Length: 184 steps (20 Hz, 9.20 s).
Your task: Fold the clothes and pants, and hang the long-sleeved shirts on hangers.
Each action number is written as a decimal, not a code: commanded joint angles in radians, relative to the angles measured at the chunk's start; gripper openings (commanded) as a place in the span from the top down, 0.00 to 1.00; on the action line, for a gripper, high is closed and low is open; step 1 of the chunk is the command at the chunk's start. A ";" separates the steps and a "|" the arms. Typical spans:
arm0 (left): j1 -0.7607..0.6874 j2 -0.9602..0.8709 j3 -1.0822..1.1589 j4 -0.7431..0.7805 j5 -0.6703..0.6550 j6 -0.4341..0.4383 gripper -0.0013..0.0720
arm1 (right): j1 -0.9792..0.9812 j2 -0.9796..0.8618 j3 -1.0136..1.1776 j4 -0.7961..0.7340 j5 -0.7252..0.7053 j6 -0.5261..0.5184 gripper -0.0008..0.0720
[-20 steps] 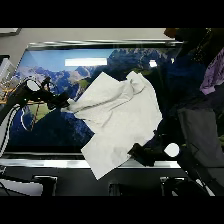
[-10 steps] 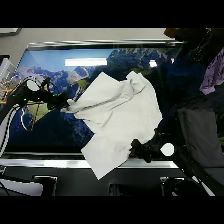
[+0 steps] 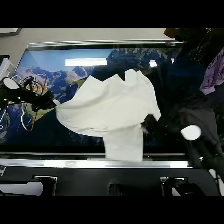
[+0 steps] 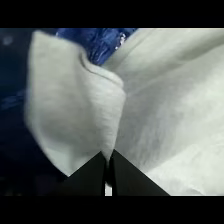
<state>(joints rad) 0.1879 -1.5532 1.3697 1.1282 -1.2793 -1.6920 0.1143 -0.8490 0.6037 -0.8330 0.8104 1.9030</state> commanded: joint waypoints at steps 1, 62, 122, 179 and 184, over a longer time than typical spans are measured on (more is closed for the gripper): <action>0.042 0.100 0.010 -0.002 -0.034 0.020 0.96 | -0.118 0.018 0.288 0.009 0.154 -0.192 0.94; 0.141 0.128 0.001 0.095 -0.116 0.115 0.27 | -0.443 -0.669 0.313 0.033 0.474 -0.737 0.35; 0.202 0.380 -0.195 -0.340 0.212 0.318 0.96 | -0.183 -0.336 0.571 0.239 0.218 -0.747 0.94; -0.085 -0.348 0.372 -0.001 -0.104 0.135 0.96 | -0.205 -0.993 1.278 -0.599 0.667 -0.059 0.94; -0.100 -0.390 0.372 0.021 -0.101 0.135 0.96 | -0.202 -1.007 1.251 -0.604 0.695 -0.055 0.94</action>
<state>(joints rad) 0.0944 -1.9202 1.7420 1.1297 -1.3613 -1.5524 -0.0895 -1.8488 1.8725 -1.4181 1.4696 1.8439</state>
